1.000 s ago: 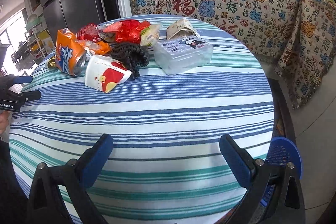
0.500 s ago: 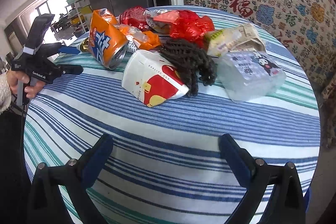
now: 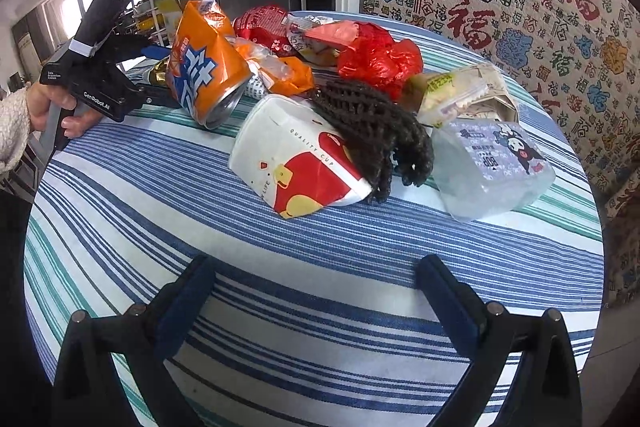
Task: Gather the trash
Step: 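Move the left tool to the gold wrapper and close on it, then lift the gold wrapper with the left tool while the right tool grasps the white paper cup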
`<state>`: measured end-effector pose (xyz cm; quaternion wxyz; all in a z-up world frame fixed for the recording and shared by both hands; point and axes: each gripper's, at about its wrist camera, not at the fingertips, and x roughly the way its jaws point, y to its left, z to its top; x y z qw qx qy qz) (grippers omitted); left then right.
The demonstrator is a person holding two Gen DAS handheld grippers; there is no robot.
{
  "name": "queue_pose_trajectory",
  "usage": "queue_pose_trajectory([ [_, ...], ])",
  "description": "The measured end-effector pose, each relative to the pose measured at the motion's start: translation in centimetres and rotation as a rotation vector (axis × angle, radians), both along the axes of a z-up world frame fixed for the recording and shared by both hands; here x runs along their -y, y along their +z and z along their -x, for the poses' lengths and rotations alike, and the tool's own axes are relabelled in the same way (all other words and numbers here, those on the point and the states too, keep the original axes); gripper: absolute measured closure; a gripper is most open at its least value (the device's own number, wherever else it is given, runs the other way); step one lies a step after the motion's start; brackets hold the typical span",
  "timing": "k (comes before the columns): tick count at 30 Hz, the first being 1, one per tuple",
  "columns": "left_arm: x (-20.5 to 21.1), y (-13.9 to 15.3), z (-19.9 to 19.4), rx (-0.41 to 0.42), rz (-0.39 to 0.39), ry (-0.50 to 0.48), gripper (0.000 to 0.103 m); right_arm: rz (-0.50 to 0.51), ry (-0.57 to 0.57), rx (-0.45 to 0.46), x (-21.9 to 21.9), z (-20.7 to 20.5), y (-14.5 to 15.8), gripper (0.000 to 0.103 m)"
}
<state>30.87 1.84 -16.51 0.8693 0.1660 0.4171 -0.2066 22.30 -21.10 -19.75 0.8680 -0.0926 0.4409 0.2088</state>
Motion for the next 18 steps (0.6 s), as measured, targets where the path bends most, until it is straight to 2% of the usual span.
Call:
queue_pose_trajectory([
  [2, 0.3, 0.1, 0.0, 0.006, 0.007, -0.023, 0.010, 0.001, -0.001, 0.000, 0.0, -0.2, -0.1, 0.000],
  [3, 0.4, 0.3, 0.1, 0.009, 0.017, -0.033, 0.021, 0.001, -0.002, 0.000, 0.0, -0.2, -0.1, 0.000],
  [5, 0.4, 0.4, 0.3, 0.012, 0.029, -0.029, 0.034, 0.000, -0.001, 0.000, -0.1, -0.2, -0.1, 0.000],
  [8, 0.1, 0.4, 1.0, -0.002, 0.044, -0.013, 0.037, -0.019, 0.008, -0.002, 0.1, -0.1, 0.0, 0.000],
  [11, -0.4, 0.5, 2.9, -0.019, 0.028, 0.026, 0.037, -0.097, 0.054, -0.021, 0.5, -0.3, 0.3, 0.000],
  [15, -1.3, 0.8, 5.3, -0.055, -0.011, 0.148, 0.035, -0.145, 0.016, -0.035, 0.5, -2.2, 0.3, 0.003],
  [18, -1.9, 0.8, 6.4, -0.106, 0.010, 0.276, 0.034, -0.224, -0.026, -0.047, 0.6, -3.8, 0.4, 0.009],
])
